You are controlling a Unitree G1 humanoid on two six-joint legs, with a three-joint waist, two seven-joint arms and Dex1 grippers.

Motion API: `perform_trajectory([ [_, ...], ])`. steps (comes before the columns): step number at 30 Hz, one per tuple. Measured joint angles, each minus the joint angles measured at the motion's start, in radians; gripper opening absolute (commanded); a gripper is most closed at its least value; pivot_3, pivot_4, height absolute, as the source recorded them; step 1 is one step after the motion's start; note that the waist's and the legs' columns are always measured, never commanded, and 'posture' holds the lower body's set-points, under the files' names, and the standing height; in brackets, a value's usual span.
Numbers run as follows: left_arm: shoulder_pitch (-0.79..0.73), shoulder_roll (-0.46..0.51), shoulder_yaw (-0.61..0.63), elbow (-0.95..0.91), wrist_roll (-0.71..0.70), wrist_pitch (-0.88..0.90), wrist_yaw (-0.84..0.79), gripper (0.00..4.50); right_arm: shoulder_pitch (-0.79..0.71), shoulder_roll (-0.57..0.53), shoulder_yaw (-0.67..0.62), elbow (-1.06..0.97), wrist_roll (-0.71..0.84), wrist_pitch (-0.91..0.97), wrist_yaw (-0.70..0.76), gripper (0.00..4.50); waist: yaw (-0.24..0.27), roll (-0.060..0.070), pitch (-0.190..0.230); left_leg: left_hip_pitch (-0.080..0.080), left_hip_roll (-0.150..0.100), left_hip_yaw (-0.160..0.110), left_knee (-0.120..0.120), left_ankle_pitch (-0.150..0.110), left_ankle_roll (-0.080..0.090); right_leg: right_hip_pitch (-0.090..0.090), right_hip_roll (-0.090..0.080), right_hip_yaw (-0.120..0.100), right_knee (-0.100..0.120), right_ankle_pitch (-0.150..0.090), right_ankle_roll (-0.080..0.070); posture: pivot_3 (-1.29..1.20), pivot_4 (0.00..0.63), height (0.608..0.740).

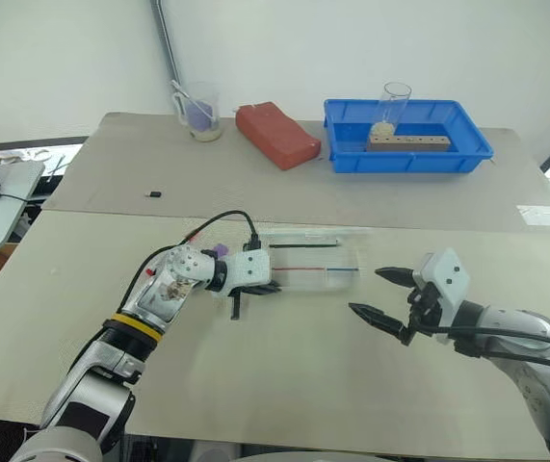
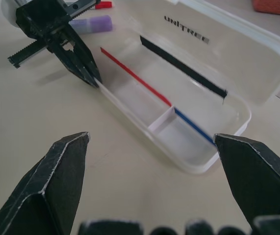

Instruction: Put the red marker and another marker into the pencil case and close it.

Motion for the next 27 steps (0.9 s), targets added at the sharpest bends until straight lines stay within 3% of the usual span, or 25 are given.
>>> perform_trajectory([
  [18, 0.079, 0.022, 0.002, -0.099, -0.023, 0.047, -0.026, 0.03, -0.040, -0.044, 0.021, -0.015, 0.049, 0.006, 0.071, 4.50, 0.003, 0.000, 0.000, 0.000, 0.000, -0.001, 0.002, 0.000, 0.001, 0.002, 0.000, 0.000, 0.000, 0.000, 0.001, 0.00, 0.150, 0.740],
  [21, 0.079, 0.021, 0.003, -0.107, -0.024, 0.052, -0.019, 0.96, -0.040, -0.044, 0.029, -0.006, 0.048, 0.006, 0.071, 4.50, 0.003, 0.000, 0.000, 0.000, 0.000, -0.001, 0.002, 0.000, 0.001, 0.002, 0.000, 0.000, 0.000, 0.000, 0.001, 0.00, 0.150, 0.740],
  [27, 0.079, 0.022, 0.014, -0.107, -0.033, 0.043, -0.013, 3.61, -0.084, -0.027, 0.068, 0.043, 0.042, 0.005, 0.063, 4.50, 0.001, 0.000, 0.000, 0.001, 0.000, -0.001, 0.002, 0.000, 0.001, 0.003, 0.000, 0.000, 0.000, 0.000, 0.000, 0.00, 0.150, 0.740],
])
